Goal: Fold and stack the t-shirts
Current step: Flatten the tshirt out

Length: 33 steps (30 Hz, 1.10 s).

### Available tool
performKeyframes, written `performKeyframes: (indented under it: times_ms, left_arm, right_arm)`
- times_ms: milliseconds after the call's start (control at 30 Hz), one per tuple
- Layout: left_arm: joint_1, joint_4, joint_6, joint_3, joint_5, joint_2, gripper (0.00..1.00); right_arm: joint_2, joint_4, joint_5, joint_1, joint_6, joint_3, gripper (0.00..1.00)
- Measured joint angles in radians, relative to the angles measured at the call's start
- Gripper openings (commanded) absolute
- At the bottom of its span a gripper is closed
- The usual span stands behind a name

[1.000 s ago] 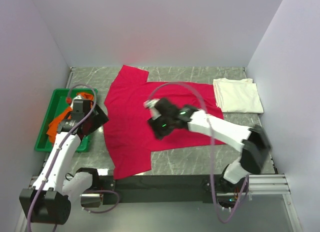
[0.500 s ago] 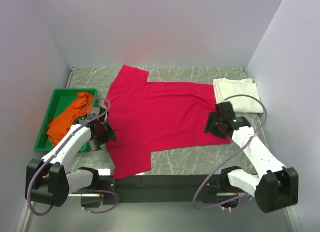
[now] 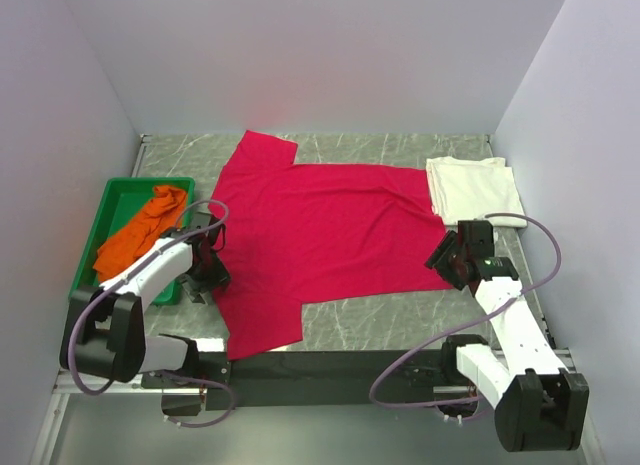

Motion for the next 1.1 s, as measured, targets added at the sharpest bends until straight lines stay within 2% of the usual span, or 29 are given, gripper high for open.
performKeyframes:
  times_ms: [267, 367, 400, 467, 500, 600, 1100]
  left_arm:
    - [-0.022, 0.064, -0.007, -0.021, 0.0, 0.072, 0.57]
    - [-0.041, 0.08, -0.009, -0.021, 0.001, 0.078, 0.45]
    - [-0.05, 0.087, -0.01, -0.02, 0.001, 0.081, 0.36]
    - [-0.065, 0.1, -0.015, -0.016, 0.003, 0.087, 0.27]
    - [-0.071, 0.106, -0.018, -0.014, 0.003, 0.09, 0.18]
    - [-0.081, 0.118, -0.026, -0.014, 0.005, 0.092, 0.01]
    - [-0.082, 0.134, -0.024, -0.037, 0.005, 0.05, 0.01]
  right_arm:
    - [-0.002, 0.008, 0.044, -0.03, 0.01, -0.007, 0.63]
    - [-0.002, 0.006, 0.072, -0.039, 0.014, -0.009, 0.63]
    - [-0.002, 0.006, 0.082, -0.044, 0.015, -0.009, 0.63]
    - [0.003, 0.005, 0.1, -0.052, 0.018, -0.009, 0.62]
    - [0.011, 0.005, 0.109, -0.058, 0.019, -0.009, 0.62]
    - [0.058, 0.002, 0.135, -0.073, 0.021, -0.009, 0.61]
    - [0.246, 0.027, 0.154, -0.124, 0.05, -0.039, 0.56]
